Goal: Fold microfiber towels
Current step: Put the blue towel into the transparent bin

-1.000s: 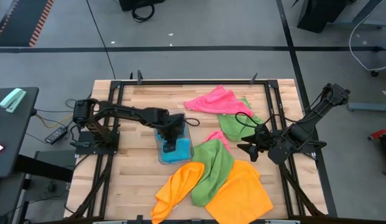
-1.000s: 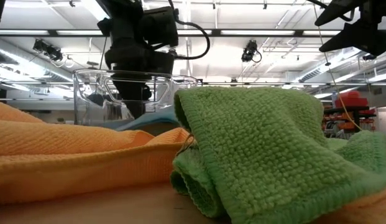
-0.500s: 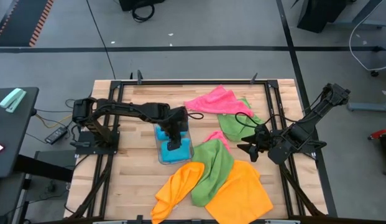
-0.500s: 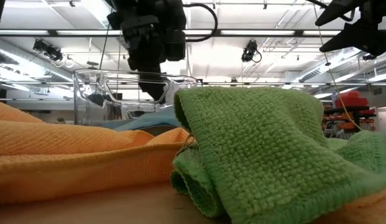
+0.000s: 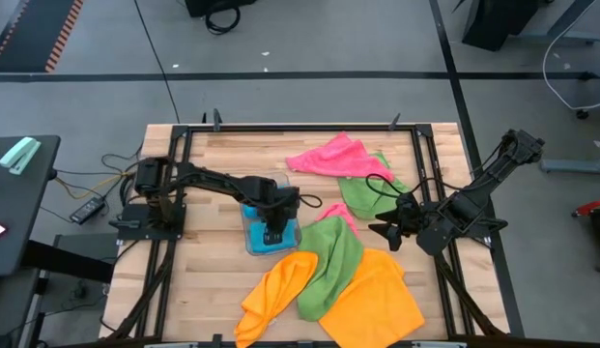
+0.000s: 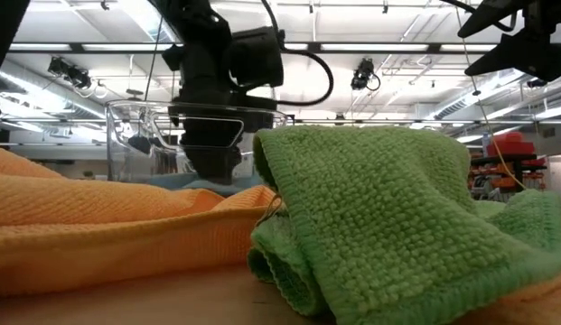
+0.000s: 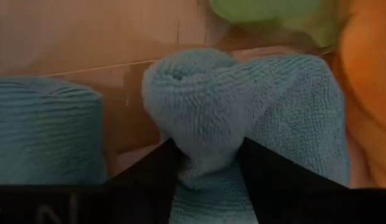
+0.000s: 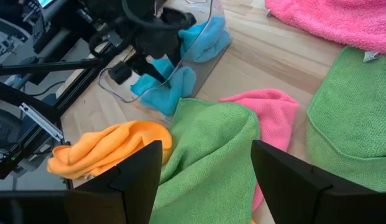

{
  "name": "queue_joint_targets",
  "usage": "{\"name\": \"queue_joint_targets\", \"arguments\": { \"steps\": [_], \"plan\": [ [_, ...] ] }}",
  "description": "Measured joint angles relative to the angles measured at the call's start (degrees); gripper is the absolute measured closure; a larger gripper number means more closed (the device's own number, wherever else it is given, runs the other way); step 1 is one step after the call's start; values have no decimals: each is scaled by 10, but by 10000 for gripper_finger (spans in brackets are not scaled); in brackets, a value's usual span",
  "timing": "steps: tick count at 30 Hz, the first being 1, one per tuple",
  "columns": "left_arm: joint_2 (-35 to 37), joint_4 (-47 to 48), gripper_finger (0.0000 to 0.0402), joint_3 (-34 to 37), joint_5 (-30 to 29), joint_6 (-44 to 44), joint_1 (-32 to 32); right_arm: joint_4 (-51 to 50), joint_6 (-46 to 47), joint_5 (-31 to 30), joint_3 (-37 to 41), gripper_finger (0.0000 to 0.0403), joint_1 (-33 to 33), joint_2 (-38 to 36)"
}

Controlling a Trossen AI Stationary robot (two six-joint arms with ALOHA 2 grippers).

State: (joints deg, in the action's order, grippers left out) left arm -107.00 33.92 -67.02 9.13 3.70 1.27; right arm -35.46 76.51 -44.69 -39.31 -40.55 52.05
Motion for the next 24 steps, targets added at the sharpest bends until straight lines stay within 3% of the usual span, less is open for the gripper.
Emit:
{"name": "queue_joint_targets", "arguments": {
  "steps": [8, 16, 20, 24],
  "plan": [
    [13, 36, 246, -6, -12, 1, -6, 0, 3, 0, 0, 148, 0, 0],
    [52, 80, 255, -56, -12, 15, -3, -2, -3, 0, 0, 148, 0, 0],
    [51, 68, 233, -61, -11, 17, -2, -4, -4, 0, 0, 148, 0, 0],
    [49, 66, 183, -61, 13, -17, 21, -2, -1, 0, 0, 148, 0, 0]
  ]
}}
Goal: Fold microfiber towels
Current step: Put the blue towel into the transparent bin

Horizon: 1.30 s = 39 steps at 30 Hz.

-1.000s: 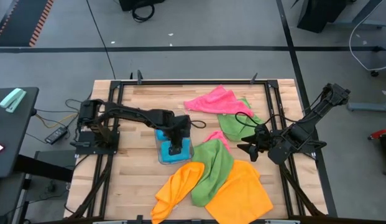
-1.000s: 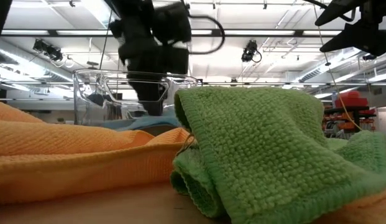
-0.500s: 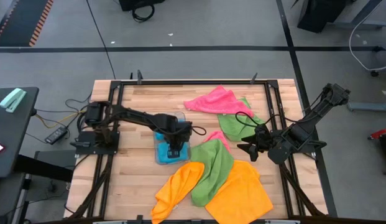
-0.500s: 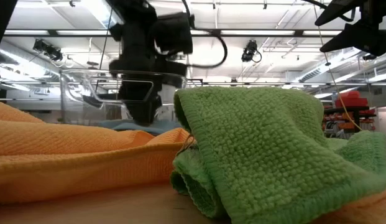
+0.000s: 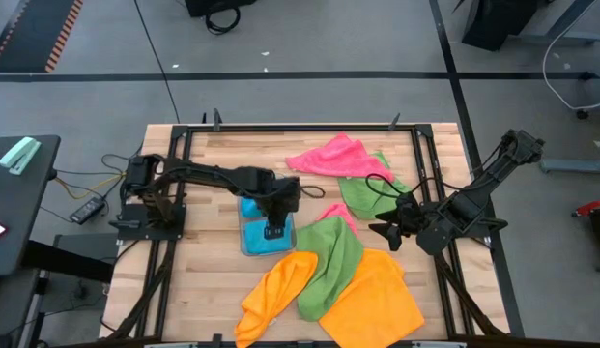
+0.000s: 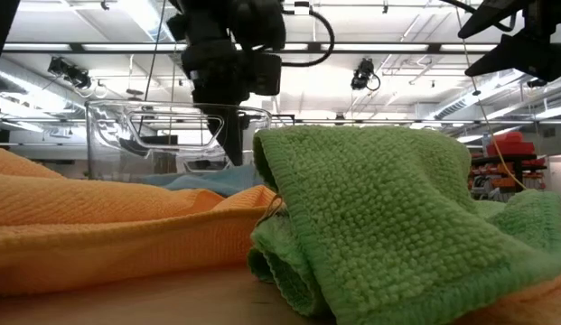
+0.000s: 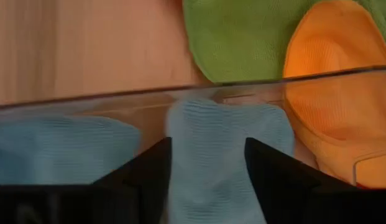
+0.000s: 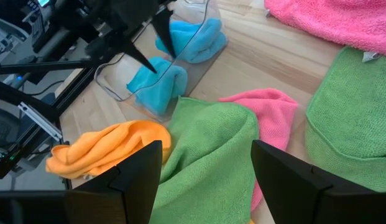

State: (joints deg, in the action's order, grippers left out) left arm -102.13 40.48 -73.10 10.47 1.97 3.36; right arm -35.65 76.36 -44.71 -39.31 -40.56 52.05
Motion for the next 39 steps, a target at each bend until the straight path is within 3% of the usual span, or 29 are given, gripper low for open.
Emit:
{"name": "queue_joint_targets", "arguments": {
  "steps": [5, 10, 13, 17, 25, 32, 39],
  "plan": [
    [-2, -2, 127, 2, 78, -44, 45, 5, 4, 0, 0, 148, 0, 0],
    [-12, -11, 112, 21, 128, -102, 57, 10, 6, 0, 0, 148, 0, 0],
    [-18, -15, 111, 27, 124, -126, 44, 14, 6, 0, 0, 148, 0, 0],
    [-18, -14, 111, 38, 75, -121, 31, 15, 10, 0, 0, 148, 0, 2],
    [-47, 3, 111, 43, 73, -116, 24, 15, 8, -4, 0, 148, 4, 8],
    [-80, 2, 111, 43, 142, -116, 25, 15, 6, -4, 0, 148, 6, 8],
    [-90, -3, 128, 41, 151, -117, 22, 15, 9, -3, 0, 148, 6, 8]
  ]
}}
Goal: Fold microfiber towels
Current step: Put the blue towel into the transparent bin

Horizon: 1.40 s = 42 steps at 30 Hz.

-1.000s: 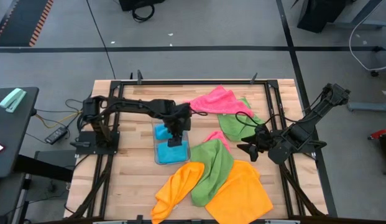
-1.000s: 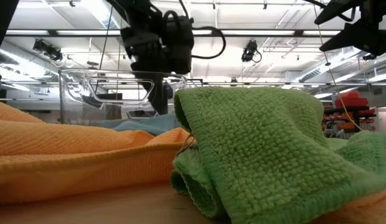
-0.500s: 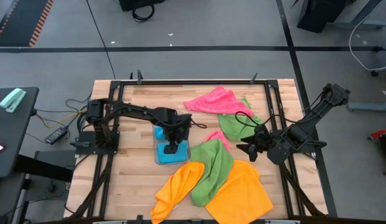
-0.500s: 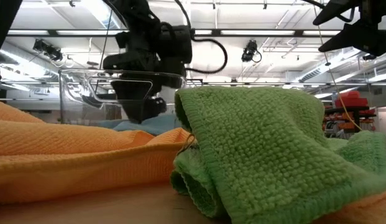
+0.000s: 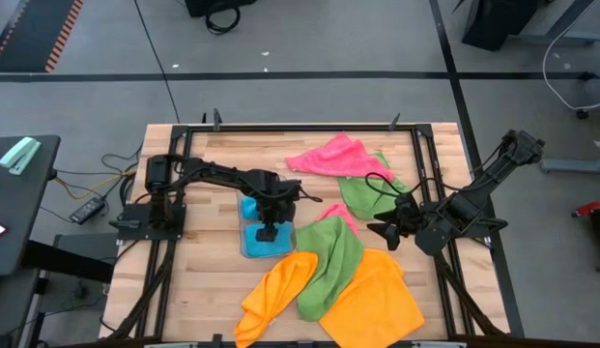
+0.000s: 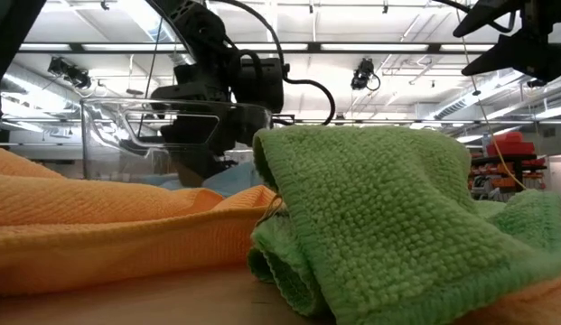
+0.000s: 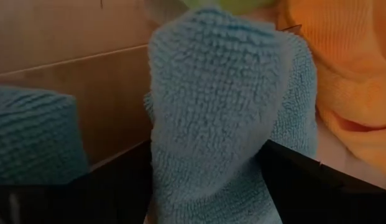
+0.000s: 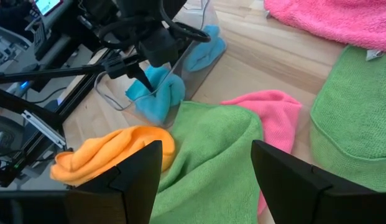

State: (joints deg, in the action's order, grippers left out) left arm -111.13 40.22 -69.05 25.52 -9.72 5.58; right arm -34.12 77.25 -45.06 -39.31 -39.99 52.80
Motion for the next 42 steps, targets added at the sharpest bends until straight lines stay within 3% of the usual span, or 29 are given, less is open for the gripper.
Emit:
{"name": "queue_joint_targets", "arguments": {
  "steps": [4, 8, 12, 14, 21, 26, 33, 37, 42],
  "plan": [
    [2, 1, 184, -1, -4, 0, 3, 0, -3, 0, 0, 148, 0, 0],
    [11, 19, 267, -1, -5, 0, 3, 33, -20, 25, 0, 148, 4, 0],
    [28, 37, 358, -1, 0, 0, 3, 100, -101, 76, 0, 148, 26, 18],
    [38, 45, 383, -1, 7, 0, 3, 128, -144, 94, 0, 148, 44, 36],
    [75, 65, 356, -1, 11, -3, 2, 225, -251, 153, 0, 148, 120, 111],
    [110, 75, 383, -1, 12, -46, -7, 282, -277, 218, 0, 148, 176, 148],
    [171, 91, 376, -1, 17, -92, -17, 350, -335, 262, -2, 148, 225, 181],
    [210, 101, 361, -3, 17, -49, -17, 353, -340, 266, -9, 148, 235, 185],
    [227, 100, 372, -4, -31, 114, 1, 354, -343, 268, -10, 148, 239, 184]
  ]
}}
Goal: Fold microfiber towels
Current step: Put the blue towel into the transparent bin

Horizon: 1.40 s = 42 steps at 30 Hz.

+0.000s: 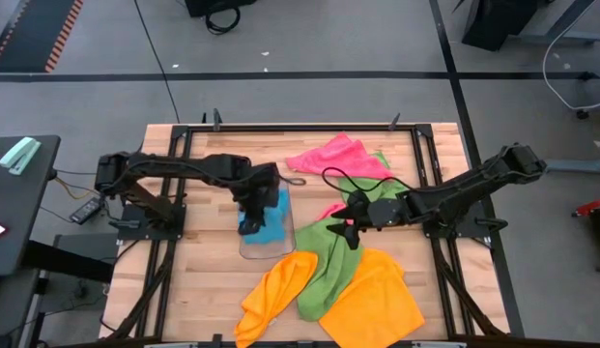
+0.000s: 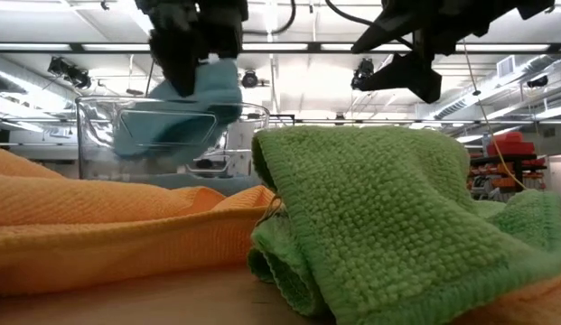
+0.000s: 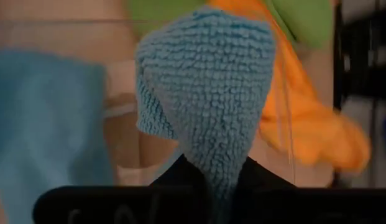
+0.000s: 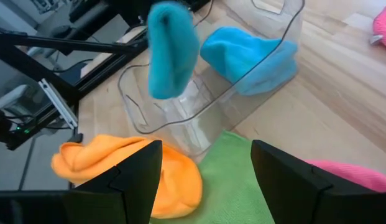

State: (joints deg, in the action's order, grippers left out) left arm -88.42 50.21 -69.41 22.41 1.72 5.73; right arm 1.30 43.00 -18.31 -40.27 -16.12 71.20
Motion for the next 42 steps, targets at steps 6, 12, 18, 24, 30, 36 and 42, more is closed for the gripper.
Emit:
{"name": "queue_joint_targets", "arguments": {
  "steps": [6, 12, 18, 24, 30, 36, 42],
  "plan": [
    [-6, -22, 370, 0, 15, 168, 19, 3, 1, 0, 0, 148, 0, -1],
    [9, -59, 382, -1, 49, -64, -2, 2, 15, 0, 0, 148, 0, -1],
    [24, -54, 375, -1, -101, -250, -34, 23, 14, 0, 0, 148, -2, -1],
    [24, -73, 372, -1, -123, -311, -49, 54, -38, -17, 0, 148, 5, 0],
    [27, -78, 384, -26, -145, -329, -65, 91, -107, -21, 0, 148, 15, 0],
    [27, -83, 368, -69, -151, -330, -67, 116, -147, 34, 0, 148, 46, 3],
    [27, -84, 383, -108, -162, -371, -67, 127, -245, 80, -54, 148, 63, 41]
  ]
}}
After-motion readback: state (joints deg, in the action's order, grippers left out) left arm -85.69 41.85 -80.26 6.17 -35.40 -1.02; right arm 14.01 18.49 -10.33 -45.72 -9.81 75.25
